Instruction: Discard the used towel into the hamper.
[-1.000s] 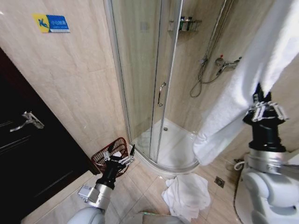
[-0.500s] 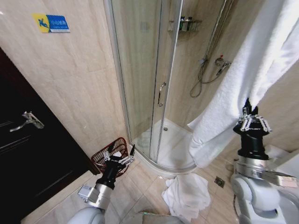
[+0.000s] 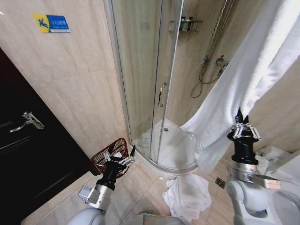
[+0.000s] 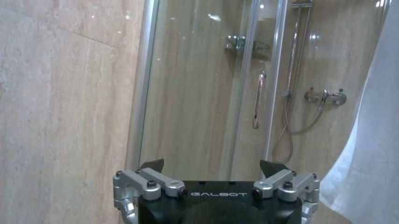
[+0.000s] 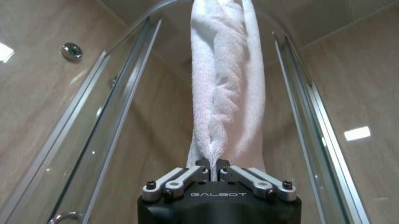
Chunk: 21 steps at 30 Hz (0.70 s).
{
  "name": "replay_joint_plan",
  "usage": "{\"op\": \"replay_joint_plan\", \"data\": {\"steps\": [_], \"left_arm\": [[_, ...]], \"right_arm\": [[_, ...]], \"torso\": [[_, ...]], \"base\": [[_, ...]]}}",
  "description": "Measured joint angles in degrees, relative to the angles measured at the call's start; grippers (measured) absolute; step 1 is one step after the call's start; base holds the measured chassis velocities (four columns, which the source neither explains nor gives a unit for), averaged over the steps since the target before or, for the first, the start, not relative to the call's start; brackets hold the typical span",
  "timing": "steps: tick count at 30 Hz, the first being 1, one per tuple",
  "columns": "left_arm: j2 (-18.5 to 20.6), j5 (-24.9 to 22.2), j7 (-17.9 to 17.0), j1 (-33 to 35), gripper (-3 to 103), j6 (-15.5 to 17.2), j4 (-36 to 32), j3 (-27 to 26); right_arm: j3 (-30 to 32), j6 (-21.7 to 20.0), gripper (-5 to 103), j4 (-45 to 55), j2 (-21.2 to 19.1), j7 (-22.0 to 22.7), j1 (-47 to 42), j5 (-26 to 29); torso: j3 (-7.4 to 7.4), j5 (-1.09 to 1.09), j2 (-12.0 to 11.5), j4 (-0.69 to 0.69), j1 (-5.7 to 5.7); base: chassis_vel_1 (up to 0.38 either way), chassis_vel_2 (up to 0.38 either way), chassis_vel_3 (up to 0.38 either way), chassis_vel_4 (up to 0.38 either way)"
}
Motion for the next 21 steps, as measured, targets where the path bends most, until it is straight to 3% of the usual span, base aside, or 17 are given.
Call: {"op": "replay_joint_plan", "data": {"steps": [6,9,14,18,21], "left_arm": [[0.0,0.0,0.0,0.0,100,0.0,0.0,0.0],[0.0,0.0,0.0,0.0,100,0.0,0.0,0.0],[0.0,0.0,0.0,0.0,100,0.0,0.0,0.0],[0.0,0.0,0.0,0.0,100,0.0,0.0,0.0],[0.0,0.0,0.0,0.0,100,0.0,0.0,0.0]], "right_arm": [[-0.6,3.5,4,-1.9,1.2,-1.0,-0.5,-1.4],[-0.5,7.6,4,-3.7,1.2,-1.4,-0.2,-2.0],[-1.0,9.1,4,-2.9,1.5,-1.4,-0.6,-2.2],[-0.5,10.5,4,-2.0,1.6,0.4,0.1,-4.6],[0.9,11.3,4,0.4,-0.6,4.9,2.8,-10.2]], "torso": [[0.0,0.01,0.0,-0.01,0.0],[0.0,0.01,0.0,0.0,0.0],[0.0,0.01,0.0,-0.01,0.0],[0.0,0.01,0.0,-0.01,0.0],[0.0,0.0,0.0,0.0,0.0]], "base": [[0.0,0.0,0.0,0.0],[0.0,0.0,0.0,0.0],[0.0,0.0,0.0,0.0],[0.0,0.0,0.0,0.0],[0.0,0.0,0.0,0.0]]}}
